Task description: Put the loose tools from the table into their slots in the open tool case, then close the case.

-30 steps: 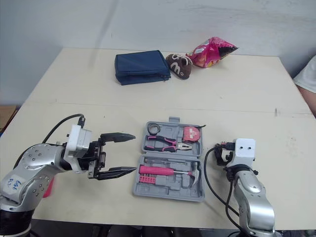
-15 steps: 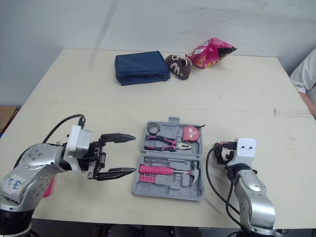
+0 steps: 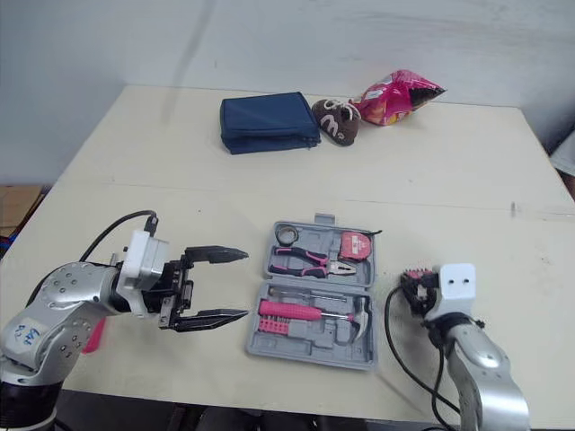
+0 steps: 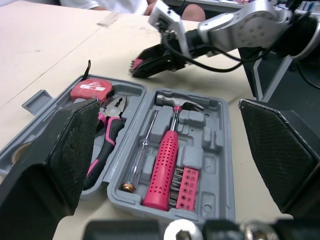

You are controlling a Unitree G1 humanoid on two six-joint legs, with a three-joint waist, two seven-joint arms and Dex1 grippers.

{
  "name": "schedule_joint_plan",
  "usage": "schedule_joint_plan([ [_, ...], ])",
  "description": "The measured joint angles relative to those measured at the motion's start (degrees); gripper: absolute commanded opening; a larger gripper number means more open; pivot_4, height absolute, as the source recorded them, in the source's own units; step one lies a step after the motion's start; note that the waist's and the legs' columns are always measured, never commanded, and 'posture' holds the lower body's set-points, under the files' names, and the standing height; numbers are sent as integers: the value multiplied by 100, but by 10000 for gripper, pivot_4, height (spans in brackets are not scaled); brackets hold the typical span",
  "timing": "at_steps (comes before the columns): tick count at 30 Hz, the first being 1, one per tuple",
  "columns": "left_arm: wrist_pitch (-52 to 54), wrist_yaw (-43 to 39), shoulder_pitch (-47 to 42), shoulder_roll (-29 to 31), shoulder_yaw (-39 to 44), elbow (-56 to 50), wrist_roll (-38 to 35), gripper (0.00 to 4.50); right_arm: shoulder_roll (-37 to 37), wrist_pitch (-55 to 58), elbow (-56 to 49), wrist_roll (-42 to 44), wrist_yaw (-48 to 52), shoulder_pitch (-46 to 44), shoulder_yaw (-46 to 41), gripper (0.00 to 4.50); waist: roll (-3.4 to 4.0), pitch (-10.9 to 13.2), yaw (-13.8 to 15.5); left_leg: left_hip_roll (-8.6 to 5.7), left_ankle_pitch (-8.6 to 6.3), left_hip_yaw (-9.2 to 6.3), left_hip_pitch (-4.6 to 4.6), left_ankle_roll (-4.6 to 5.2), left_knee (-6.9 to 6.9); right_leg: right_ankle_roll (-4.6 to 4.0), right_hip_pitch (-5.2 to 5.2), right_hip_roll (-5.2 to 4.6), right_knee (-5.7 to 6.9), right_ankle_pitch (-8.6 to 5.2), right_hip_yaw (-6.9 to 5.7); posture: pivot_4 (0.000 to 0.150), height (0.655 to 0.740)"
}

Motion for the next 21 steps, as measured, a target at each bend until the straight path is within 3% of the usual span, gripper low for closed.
schedule_joint_plan([
  [9,0,1,102,-57,-46,-112,-65,45000,62,723,-1196,892,100,1078,-406,22550,2,2,-6,0,0,-8,0,3,5,0,3,0,4,1,-5,1500,7400],
  [21,131,102,104,-118,-188,-179,-112,45000,543,982,-1461,903,-658,1276,-67,22550,1,1,-5,0,-2,-19,-8,-1,3,-1,3,-1,-3,1,-17,1500,7400],
])
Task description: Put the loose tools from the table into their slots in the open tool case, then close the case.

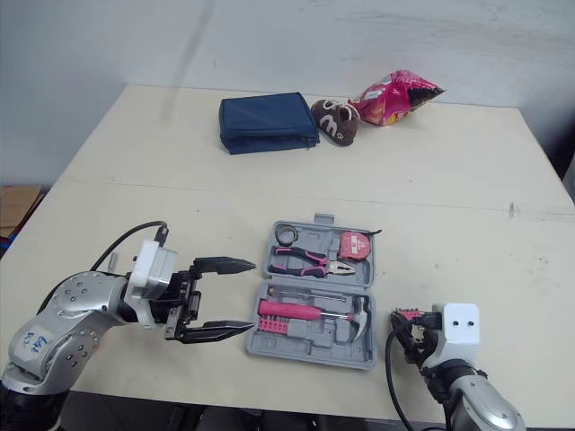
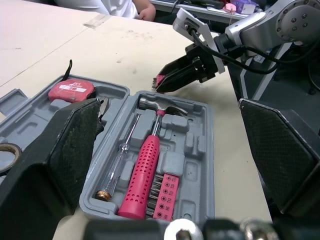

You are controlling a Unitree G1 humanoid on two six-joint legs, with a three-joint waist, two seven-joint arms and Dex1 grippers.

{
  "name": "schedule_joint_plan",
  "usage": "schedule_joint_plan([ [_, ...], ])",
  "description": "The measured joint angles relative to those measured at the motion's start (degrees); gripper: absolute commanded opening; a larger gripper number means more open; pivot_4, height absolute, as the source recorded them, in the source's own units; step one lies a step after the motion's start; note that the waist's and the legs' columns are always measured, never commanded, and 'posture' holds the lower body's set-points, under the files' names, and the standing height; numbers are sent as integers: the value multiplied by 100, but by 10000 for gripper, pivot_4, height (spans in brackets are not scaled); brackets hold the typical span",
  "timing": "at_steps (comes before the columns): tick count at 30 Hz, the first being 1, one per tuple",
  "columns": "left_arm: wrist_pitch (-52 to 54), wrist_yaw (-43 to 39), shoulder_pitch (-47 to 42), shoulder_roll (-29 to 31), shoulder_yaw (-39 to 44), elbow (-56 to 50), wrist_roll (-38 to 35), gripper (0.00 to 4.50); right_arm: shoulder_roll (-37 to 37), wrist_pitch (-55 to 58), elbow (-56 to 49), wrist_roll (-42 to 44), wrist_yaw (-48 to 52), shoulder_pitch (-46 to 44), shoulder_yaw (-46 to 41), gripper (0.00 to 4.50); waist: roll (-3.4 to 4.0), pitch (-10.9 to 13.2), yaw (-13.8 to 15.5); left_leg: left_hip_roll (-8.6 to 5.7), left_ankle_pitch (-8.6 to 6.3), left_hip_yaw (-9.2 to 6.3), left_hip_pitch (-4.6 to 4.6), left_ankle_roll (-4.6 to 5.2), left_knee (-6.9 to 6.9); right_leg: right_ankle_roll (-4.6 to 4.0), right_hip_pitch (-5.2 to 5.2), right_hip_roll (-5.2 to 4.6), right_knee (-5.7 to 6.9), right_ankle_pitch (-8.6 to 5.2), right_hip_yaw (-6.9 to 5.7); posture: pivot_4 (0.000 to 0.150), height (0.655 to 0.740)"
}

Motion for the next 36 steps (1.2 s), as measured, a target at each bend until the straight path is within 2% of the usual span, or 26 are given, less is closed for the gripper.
schedule_joint_plan([
  [2,33,16,10,4,1,-32,-8,45000,5,-16,3,-17,-54,-1,49,32505,-3,-2,-2,0,0,-1,0,0,0,0,0,0,0,0,-1,1500,7400],
  [3,46,16,11,7,1,-36,-13,45000,9,-27,41,-12,-47,-2,65,35218,-3,-2,0,0,0,-2,0,0,0,0,0,0,0,0,-3,1500,7400],
  [5,54,15,10,15,2,-35,-16,45000,-18,-69,85,31,43,-54,64,44553,-3,-2,-1,0,0,-3,0,0,1,0,2,0,1,0,-3,1500,7400],
  [10,47,11,1,14,2,-24,-14,45000,-627,-135,325,565,839,63,-596,44553,0,0,26,-7,-2,-5,-2,8,2,1,4,-5,-2,0,-6,1500,7400],
  [12,25,8,-4,-20,-1,-2,-8,45000,-1117,-495,518,893,1709,312,-1089,44553,11,7,46,-9,-4,-11,-7,11,5,2,8,-5,-11,-1,-12,1500,7400],
  [15,-35,-4,-9,-65,-4,25,11,45000,-1909,-1427,1085,961,3169,580,-1835,44553,5,7,50,-9,-6,-17,-4,15,12,3,18,-5,-16,-1,-17,1500,7400],
  [17,-69,-29,-38,-93,-21,43,21,45000,-2264,-1980,1558,917,3935,579,-1960,44553,4,8,18,-8,-7,-18,-2,16,20,4,23,-3,-15,0,-16,1500,7400],
  [21,-134,-63,-107,-126,-60,172,41,45000,-3215,-3786,3242,399,5823,308,-1920,44553,3,25,10,-8,-12,-19,30,27,37,6,63,-4,-18,2,-18,1500,7400],
  [23,-129,-114,-111,-121,-81,196,27,45000,-3801,-4351,4219,182,6653,-140,-1599,44553,-2,35,0,-8,-12,-23,42,31,43,6,86,-4,-23,3,-19,1500,7400],
  [26,-20,-256,-121,-27,-165,169,-21,45000,-4189,-4995,5273,-64,7447,-931,-1079,44553,-4,48,2,-7,-8,-28,55,35,46,6,103,-5,-28,5,-22,1500,7400],
  [31,-12,-300,-135,16,-243,-41,-18,45000,-4206,-5794,6593,-463,7988,-2475,84,44553,16,61,6,-7,-8,-30,57,35,56,9,110,-8,-27,7,-23,1500,7400],
  [36,-9,-300,-111,79,-227,-115,-19,45000,-4086,-6295,7286,-507,8050,-3188,852,44553,53,84,39,-7,-7,-36,52,35,58,9,107,-10,-22,7,-29,1500,7400],
])
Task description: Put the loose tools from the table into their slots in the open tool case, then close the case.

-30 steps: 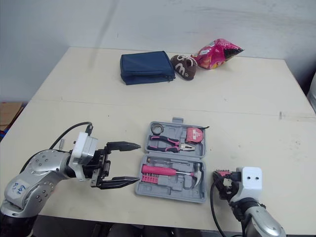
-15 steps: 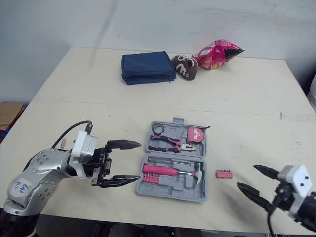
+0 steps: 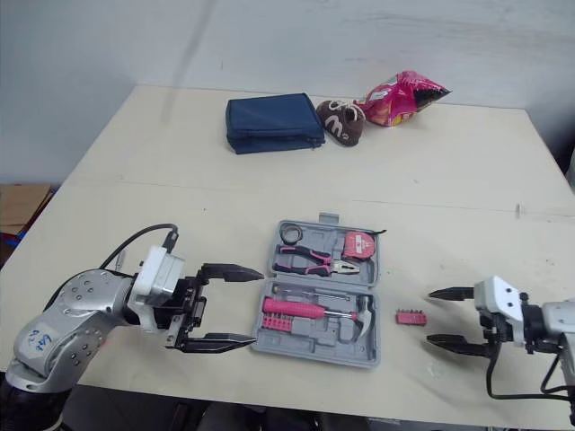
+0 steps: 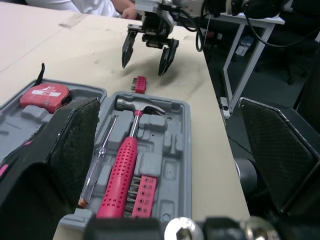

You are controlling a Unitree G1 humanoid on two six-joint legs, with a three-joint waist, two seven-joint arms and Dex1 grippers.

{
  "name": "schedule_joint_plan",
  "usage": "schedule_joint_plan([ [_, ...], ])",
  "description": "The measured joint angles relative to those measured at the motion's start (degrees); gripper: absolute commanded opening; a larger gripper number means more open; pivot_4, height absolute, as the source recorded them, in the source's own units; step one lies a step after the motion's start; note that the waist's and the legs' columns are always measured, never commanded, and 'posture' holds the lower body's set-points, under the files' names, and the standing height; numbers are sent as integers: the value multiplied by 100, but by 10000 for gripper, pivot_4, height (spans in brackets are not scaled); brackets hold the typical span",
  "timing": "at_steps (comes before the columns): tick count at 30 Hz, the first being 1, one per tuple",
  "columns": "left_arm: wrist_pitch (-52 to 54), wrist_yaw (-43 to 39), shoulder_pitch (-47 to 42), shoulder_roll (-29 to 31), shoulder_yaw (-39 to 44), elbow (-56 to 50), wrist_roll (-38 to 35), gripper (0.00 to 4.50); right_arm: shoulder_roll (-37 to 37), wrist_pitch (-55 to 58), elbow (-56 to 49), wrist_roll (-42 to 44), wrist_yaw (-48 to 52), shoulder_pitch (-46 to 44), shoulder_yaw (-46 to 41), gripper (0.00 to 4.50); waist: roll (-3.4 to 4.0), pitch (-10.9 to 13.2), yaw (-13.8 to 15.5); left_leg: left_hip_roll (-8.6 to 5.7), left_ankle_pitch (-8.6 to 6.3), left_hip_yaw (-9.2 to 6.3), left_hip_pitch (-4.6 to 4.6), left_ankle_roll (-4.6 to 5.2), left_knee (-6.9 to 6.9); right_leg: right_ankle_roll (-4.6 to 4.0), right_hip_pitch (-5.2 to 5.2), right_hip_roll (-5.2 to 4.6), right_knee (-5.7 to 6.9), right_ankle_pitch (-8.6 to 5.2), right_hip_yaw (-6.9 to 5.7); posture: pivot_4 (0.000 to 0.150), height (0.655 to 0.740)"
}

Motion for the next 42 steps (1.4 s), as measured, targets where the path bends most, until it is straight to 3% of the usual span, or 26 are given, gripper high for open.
schedule_joint_plan([
  [7,57,40,32,51,4,-127,-2,45000,-4,-692,545,80,17,-407,615,44553,-1,1,-31,0,-1,-1,9,1,11,1,11,-1,6,0,-1,1500,7400],
  [20,59,35,31,114,13,-124,-1,45000,242,-1431,937,174,32,-633,876,44553,-29,13,-56,4,-1,-5,84,-1,4,-5,83,-1,7,-2,-4,1500,7400],
  [23,59,10,30,210,23,-120,1,45000,255,-1511,994,179,59,-668,949,35870,-40,9,-53,4,-1,-8,86,-1,5,-7,87,-2,7,-2,-6,1500,7400],
  [29,59,1,14,234,32,-114,1,45000,339,-1637,1105,205,79,-733,1080,7993,-68,1,-68,4,7,-5,87,14,8,-12,99,-13,-12,16,-10,1500,7400],
  [36,43,-14,22,252,41,-106,10,45000,339,-1360,824,307,-5,-460,836,7978,-53,10,-22,1,16,-10,81,24,5,-24,92,-18,-13,28,-19,1500,7400],
  [42,-234,-70,91,222,83,-53,102,45000,16,-268,-1300,576,-585,505,300,7978,2,25,-7,-1,7,-9,50,10,-9,-18,52,-18,-6,25,-21,1500,7400],
])
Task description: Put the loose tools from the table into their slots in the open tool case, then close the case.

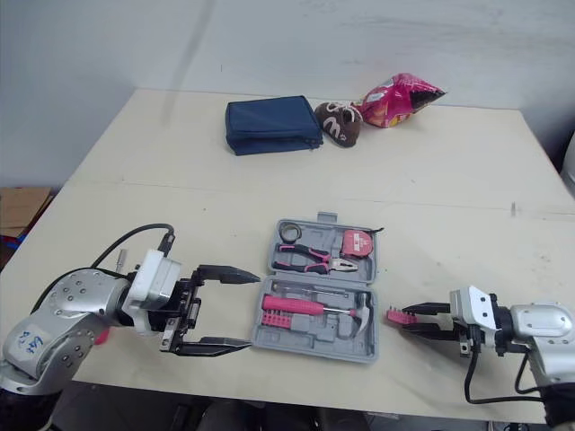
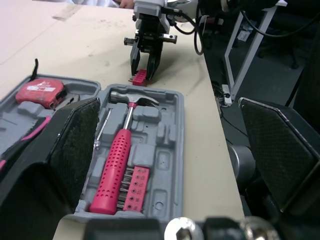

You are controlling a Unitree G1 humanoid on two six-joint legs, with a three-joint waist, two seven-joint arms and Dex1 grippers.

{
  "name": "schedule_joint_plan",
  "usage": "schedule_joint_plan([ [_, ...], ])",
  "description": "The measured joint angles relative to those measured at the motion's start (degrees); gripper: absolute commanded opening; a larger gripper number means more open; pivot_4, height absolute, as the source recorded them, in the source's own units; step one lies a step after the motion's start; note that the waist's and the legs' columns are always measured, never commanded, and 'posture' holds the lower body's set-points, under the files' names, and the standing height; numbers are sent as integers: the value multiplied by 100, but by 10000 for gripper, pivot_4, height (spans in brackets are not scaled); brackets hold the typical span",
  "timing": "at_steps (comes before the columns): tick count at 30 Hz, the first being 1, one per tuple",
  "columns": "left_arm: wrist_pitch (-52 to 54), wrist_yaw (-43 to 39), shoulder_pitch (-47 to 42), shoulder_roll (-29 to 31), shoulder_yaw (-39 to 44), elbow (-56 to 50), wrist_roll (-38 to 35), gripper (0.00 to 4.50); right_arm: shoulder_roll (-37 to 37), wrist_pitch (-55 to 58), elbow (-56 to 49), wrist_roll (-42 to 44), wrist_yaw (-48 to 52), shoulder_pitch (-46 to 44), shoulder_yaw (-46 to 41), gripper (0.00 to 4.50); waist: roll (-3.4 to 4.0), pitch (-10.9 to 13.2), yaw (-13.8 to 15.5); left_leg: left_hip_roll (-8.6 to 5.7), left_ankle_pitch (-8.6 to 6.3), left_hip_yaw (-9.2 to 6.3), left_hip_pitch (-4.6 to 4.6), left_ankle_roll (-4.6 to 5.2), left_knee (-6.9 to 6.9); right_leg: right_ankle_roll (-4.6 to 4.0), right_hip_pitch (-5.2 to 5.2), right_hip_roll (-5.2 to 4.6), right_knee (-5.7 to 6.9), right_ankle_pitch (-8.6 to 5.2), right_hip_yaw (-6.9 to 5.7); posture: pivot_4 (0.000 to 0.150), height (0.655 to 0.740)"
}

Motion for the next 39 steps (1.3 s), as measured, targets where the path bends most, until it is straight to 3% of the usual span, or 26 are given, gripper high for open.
schedule_joint_plan([
  [6,-321,-203,224,34,36,271,173,45000,-743,2403,-2926,458,-1124,479,-337,7978,3,-2,-27,3,4,-4,-84,-10,2,10,-91,7,15,-7,-1,1500,7400],
  [14,-726,-387,480,90,157,439,429,45000,-1077,5253,-4906,875,-2247,-733,673,7978,-9,3,-13,1,3,0,-128,-7,6,11,-137,1,14,-7,-1,1500,7400],
  [17,-737,-325,508,82,166,426,455,45000,-1073,5790,-5083,843,-2415,-1086,1082,7978,-9,2,0,1,5,-1,-174,-6,13,11,-176,1,18,-7,-3,1500,7400],
  [26,-710,-42,697,70,178,156,564,45000,-933,5988,-5202,-94,-2514,-1480,2198,7978,-10,2,-28,1,4,4,-175,-5,24,14,-178,0,21,-9,-2,1500,7400],
  [39,-564,147,1028,75,184,-103,520,45000,-900,6228,-5246,-461,-2475,-1641,2394,7978,-11,1,-29,1,8,3,-170,-1,40,15,-174,-1,40,-8,-2,1500,7400],
])
